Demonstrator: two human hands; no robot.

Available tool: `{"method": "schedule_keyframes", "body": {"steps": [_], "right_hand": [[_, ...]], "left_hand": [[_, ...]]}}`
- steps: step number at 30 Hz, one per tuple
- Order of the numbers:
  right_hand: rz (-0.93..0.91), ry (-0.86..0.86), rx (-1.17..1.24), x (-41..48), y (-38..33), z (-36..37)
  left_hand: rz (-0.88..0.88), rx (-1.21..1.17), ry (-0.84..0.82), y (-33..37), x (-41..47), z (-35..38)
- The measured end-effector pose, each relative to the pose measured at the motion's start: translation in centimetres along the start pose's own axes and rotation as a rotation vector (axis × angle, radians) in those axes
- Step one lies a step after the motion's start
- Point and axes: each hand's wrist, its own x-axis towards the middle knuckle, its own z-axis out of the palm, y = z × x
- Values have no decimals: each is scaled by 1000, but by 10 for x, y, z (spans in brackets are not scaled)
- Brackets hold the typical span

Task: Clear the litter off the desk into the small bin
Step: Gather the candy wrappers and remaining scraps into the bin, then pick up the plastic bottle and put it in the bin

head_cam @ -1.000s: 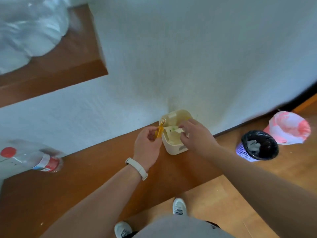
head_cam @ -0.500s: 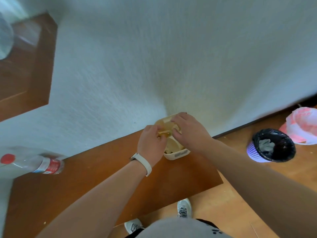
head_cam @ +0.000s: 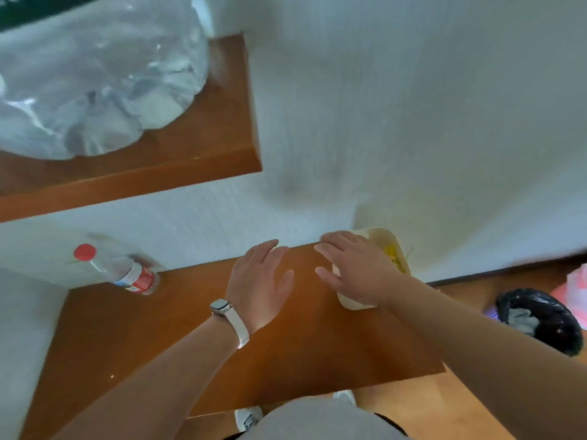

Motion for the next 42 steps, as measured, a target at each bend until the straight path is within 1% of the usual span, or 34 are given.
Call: {"method": "schedule_keyframes", "body": {"steps": [5, 8, 13, 17, 23, 26, 29, 32, 36, 38, 40, 42], "right_hand": [[-96, -41, -68, 34, -46, 6], [-155, -79, -82, 56, -76, 14], [-210, -141, -99, 88, -128, 31], [-203, -174, -120, 114, -166, 56], [-89, -249, -78, 151, -214, 98], [11, -272, -1, 166, -237, 117], [151, -285, 136, 181, -256, 134], [286, -303, 274, 198, -277, 147], [386, -323, 446, 217, -301, 158], [448, -339, 490, 225, -308, 162], [445, -403, 459, 232, -312, 168], [488, -409, 492, 241, -314, 172]], "left_hand": [[9, 131, 17, -60, -24, -18], [-10, 160, 32, -98, -41, -25], [-87, 160, 24, -163, -71, -34], [-171, 163, 21, -217, -98, -38], [-370, 105, 23, -294, -121, -37], [-490, 2, 37, -324, -116, -35], [-554, -137, 52, -345, -102, -33], [-541, -346, 73, -357, -81, -36], [-496, -584, 106, -363, -53, -40], [-472, -599, 104, -367, -42, -36], [-459, -590, 84, -371, -35, -32], [-443, -599, 69, -375, -31, -30]]}}
